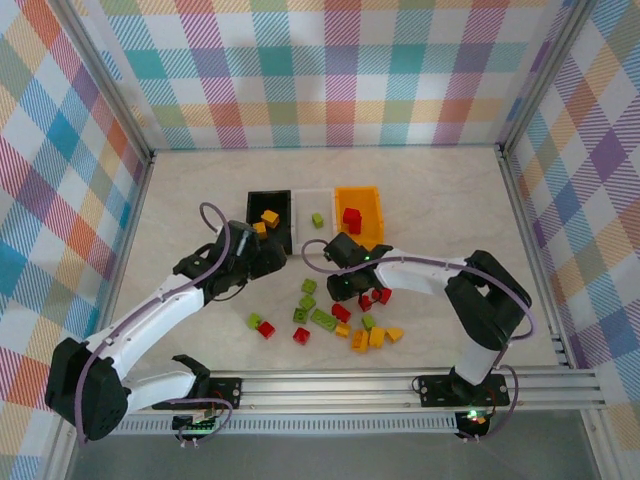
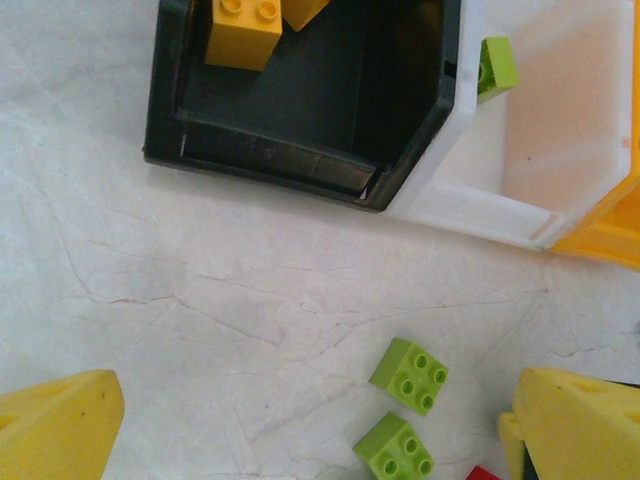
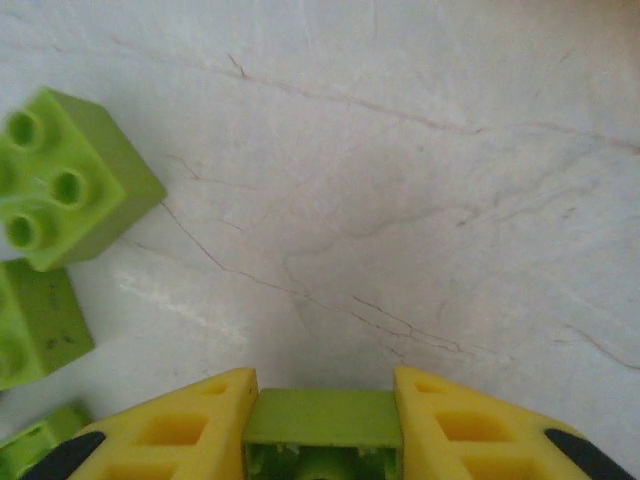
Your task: Sort the legos into containers by color
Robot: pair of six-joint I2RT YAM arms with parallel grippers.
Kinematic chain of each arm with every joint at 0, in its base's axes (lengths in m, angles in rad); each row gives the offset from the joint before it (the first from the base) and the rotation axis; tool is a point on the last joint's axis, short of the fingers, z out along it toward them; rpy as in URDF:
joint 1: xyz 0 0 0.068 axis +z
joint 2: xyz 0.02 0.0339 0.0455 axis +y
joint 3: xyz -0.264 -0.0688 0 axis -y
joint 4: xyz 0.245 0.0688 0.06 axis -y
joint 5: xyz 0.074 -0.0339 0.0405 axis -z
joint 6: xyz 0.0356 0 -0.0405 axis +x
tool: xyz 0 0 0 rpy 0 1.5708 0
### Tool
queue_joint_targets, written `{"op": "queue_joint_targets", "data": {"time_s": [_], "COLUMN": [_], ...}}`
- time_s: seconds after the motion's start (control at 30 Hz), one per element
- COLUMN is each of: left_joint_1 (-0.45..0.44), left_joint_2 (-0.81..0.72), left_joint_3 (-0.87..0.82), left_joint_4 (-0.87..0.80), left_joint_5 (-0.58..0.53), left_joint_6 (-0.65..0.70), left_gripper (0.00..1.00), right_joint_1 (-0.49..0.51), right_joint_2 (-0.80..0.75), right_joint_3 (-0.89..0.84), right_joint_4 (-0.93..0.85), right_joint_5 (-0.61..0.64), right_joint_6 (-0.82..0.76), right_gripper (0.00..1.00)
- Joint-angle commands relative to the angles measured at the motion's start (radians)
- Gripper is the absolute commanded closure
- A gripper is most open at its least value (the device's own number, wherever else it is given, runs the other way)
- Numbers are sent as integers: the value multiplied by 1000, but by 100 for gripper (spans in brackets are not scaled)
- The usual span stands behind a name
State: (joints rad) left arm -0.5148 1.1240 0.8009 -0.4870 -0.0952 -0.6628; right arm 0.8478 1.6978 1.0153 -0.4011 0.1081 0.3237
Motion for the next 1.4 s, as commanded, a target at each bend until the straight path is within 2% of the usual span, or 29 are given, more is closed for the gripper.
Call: {"op": "queue_joint_targets", "data": {"time_s": [0.0, 0.17, 0.53, 0.63, 0.7, 0.8, 0.9, 1.13, 1.23, 1.37], "left_joint_1": [-2, -2, -2, -2, -2, -2, -20, -175, -200, -209], "left_joint_2": [-54, -134, -195, -191, -185, -165, -141, -29, 33, 57], "left_joint_3": [-17, -73, -153, -157, -154, -144, -154, -188, -200, -219], "left_joint_4": [-60, -106, -153, -156, -166, -187, -193, -170, -165, -180], "left_joint_5": [-22, -47, -60, -54, -49, -30, -4, -36, -52, -68], "left_joint_6": [-17, -61, -129, -126, -115, -94, -88, -131, -146, -156], "left_gripper": [0, 0, 0, 0, 0, 3, 6, 16, 28, 37], "right_joint_1": [-19, -55, -154, -167, -173, -173, -173, -170, -171, -171], "right_joint_2": [-85, -29, 375, 444, 465, 453, 414, 283, 234, 179], "right_joint_3": [46, 248, 730, 810, 839, 852, 829, 634, 552, 459], "right_joint_4": [2, -36, -119, -145, -144, -131, -111, -7, 27, 62], "right_joint_5": [15, -7, 41, 38, 28, 16, 1, -18, -21, -21], "right_joint_6": [-31, -78, -95, -92, -92, -92, -88, -71, -65, -59], "right_gripper": [66, 66, 64, 58, 50, 32, 25, 23, 23, 23]}}
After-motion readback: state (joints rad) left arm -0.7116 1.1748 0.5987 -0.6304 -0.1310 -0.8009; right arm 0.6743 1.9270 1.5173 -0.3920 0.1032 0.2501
